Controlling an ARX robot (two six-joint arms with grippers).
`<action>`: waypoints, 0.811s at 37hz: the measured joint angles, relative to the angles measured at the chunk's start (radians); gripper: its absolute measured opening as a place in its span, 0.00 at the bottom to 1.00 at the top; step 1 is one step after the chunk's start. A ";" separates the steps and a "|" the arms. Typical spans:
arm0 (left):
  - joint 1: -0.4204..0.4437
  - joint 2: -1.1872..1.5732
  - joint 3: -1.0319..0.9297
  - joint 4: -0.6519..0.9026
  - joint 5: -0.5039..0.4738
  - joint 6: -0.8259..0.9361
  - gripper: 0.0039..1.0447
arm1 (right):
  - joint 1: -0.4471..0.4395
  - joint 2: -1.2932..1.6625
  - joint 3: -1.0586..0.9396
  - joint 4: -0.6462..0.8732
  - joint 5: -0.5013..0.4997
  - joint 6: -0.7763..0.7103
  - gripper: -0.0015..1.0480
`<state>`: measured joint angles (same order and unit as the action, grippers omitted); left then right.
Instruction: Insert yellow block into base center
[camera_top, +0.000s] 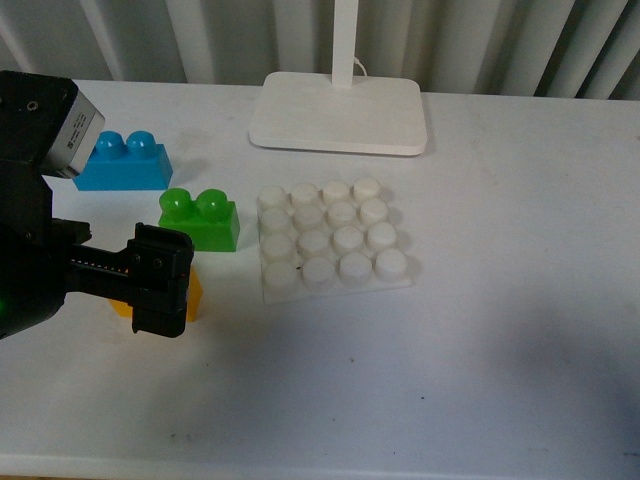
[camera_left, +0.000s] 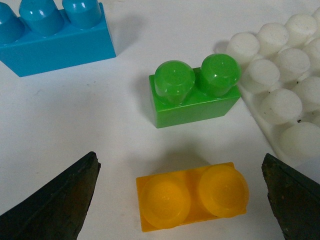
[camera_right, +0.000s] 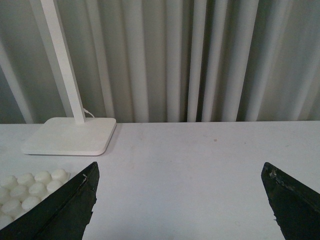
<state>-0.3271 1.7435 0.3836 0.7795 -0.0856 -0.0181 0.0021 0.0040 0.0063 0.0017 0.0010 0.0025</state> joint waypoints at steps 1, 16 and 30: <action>0.003 0.003 0.000 0.000 0.007 0.001 0.94 | 0.000 0.000 0.000 0.000 0.000 0.000 0.91; 0.016 0.109 0.014 0.041 0.038 0.010 0.94 | 0.000 0.000 0.000 0.000 0.000 0.000 0.91; 0.032 0.140 0.034 0.046 0.036 0.015 0.90 | 0.000 0.000 0.000 0.000 0.000 0.000 0.91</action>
<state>-0.2947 1.8839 0.4175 0.8253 -0.0494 -0.0032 0.0021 0.0040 0.0063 0.0017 0.0010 0.0021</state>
